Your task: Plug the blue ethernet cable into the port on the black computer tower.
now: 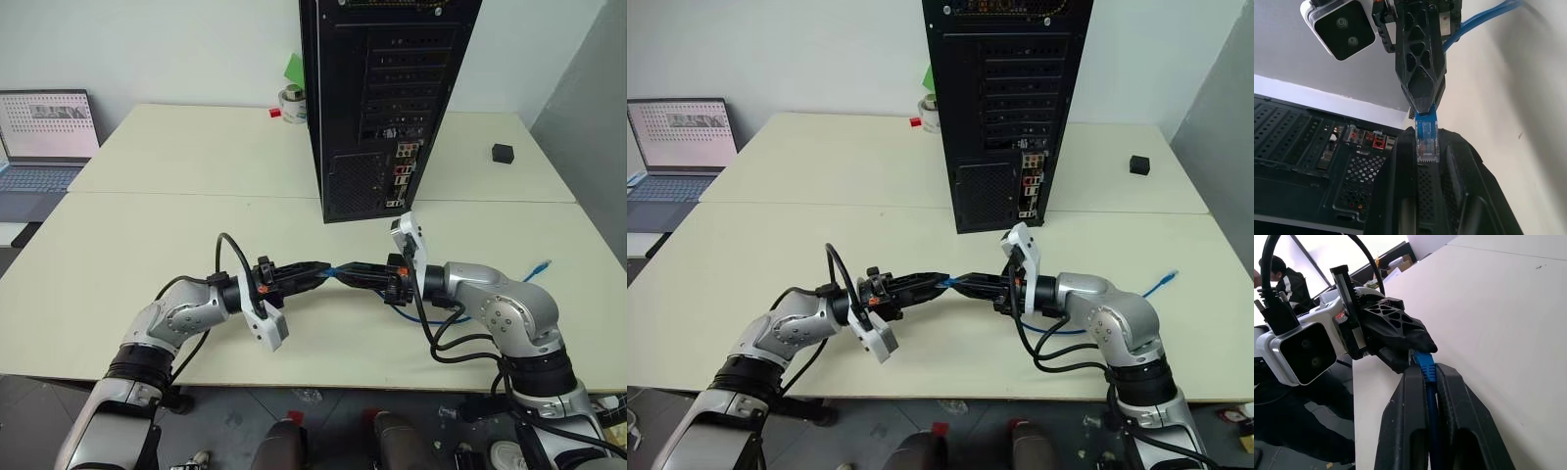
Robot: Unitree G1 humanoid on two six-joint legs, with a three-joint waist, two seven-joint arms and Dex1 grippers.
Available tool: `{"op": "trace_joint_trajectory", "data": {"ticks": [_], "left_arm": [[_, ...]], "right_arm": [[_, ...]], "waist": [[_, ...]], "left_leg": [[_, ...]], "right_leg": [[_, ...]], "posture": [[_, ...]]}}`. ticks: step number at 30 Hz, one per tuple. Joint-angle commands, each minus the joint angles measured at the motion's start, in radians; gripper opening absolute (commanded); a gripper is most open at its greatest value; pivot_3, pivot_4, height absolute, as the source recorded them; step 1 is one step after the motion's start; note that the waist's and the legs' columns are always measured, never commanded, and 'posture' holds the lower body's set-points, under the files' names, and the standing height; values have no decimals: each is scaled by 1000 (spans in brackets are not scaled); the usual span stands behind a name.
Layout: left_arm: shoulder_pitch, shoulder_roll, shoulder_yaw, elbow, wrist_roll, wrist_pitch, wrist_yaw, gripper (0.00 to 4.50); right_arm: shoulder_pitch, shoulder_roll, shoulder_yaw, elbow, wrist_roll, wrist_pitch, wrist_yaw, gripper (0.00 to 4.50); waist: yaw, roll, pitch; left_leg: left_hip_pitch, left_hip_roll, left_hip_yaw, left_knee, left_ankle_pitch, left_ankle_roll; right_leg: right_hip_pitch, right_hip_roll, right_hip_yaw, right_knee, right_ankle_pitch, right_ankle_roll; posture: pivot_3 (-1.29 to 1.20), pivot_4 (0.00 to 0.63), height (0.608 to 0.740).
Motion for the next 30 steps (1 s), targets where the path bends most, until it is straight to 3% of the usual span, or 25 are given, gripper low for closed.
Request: {"op": "trace_joint_trajectory", "data": {"ticks": [1, 7, 13, 22, 30], "left_arm": [[15, 21, -43, -48, -114, 79, -52, 1420], [44, -6, -48, -114, -345, 336, -156, 2722], [66, -70, -10, -283, -593, 791, -234, 3962], [-56, -234, 60, -473, -691, 1358, -47, 3962], [-90, -329, 96, -531, -657, 1507, 79, 3962]], "right_arm": [[-26, -2, -4, -23, 19, -13, 6, 0], [-22, -22, -32, -39, 13, -29, -6, 0], [-23, -42, -159, -42, -40, -121, -132, 0], [-112, 49, -118, 81, -381, -391, -490, 0], [-160, 162, -92, 214, -540, -489, -682, 0]], "waist": [[0, 0, 0], [-1, 0, 0], [-1, 0, 0], [-3, 0, 0], [-1, 0, 0]], "left_leg": [[0, 0, 0, 0, 0, 0], [0, 0, 0, 0, 0, 0], [-1, 0, 0, 0, 0, 0], [0, 0, 0, 0, 0, 0], [-1, 0, 0, 0, 1, -1]], "right_leg": [[0, 0, 0, 0, 0, 0], [0, 0, 0, 0, 0, 0], [0, 0, 0, 0, 0, 0], [0, 2, 0, 0, 0, 0], [-1, 2, 1, 0, 0, 0]], "posture": [[0, 150, 740], [0, 150, 740], [0, 150, 740], [0, 150, 740], [0, 150, 740]]}}
